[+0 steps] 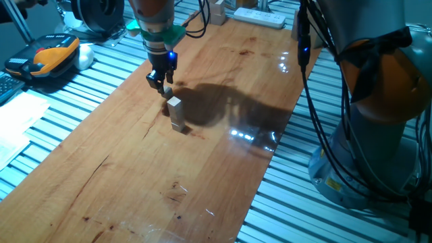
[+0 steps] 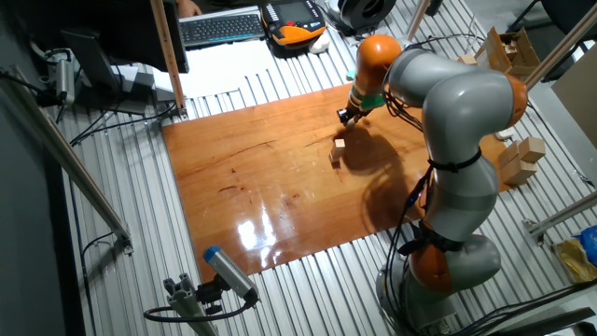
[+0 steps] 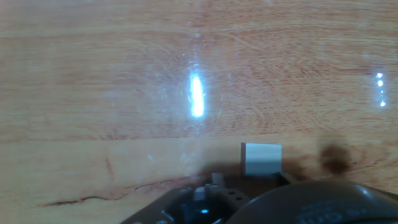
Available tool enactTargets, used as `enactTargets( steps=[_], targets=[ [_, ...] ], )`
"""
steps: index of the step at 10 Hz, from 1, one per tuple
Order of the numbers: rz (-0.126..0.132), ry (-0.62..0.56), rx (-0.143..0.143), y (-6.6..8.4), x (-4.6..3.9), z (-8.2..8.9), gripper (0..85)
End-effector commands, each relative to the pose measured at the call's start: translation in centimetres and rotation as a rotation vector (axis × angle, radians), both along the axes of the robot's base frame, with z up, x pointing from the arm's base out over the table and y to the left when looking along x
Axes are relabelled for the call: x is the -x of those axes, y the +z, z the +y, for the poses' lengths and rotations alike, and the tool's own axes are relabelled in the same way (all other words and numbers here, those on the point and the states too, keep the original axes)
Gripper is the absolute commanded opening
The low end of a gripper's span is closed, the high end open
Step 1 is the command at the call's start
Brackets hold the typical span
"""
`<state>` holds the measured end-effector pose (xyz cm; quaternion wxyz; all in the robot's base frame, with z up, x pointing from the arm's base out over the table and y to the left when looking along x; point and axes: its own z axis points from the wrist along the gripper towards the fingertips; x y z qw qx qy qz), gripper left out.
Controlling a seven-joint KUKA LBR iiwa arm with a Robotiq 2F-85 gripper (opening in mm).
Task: Stack the blocks in a vertical line of five
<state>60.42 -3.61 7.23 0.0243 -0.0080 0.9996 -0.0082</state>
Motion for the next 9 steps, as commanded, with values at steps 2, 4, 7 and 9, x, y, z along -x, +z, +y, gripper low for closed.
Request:
enactTargets(
  steps=[2, 4, 7, 9],
  targets=[
    [-0.008, -0.007, -0.002, 0.01, 0.00, 0.02, 34.0],
    [-0.015, -0.022, -0.026, 0.01, 0.00, 0.02, 34.0],
    [-0.016, -0.047, -0.014, 0.01, 0.00, 0.02, 34.0],
    [-0.009, -0.055, -0.015, 0.01, 0.00, 0.02, 34.0]
  ],
)
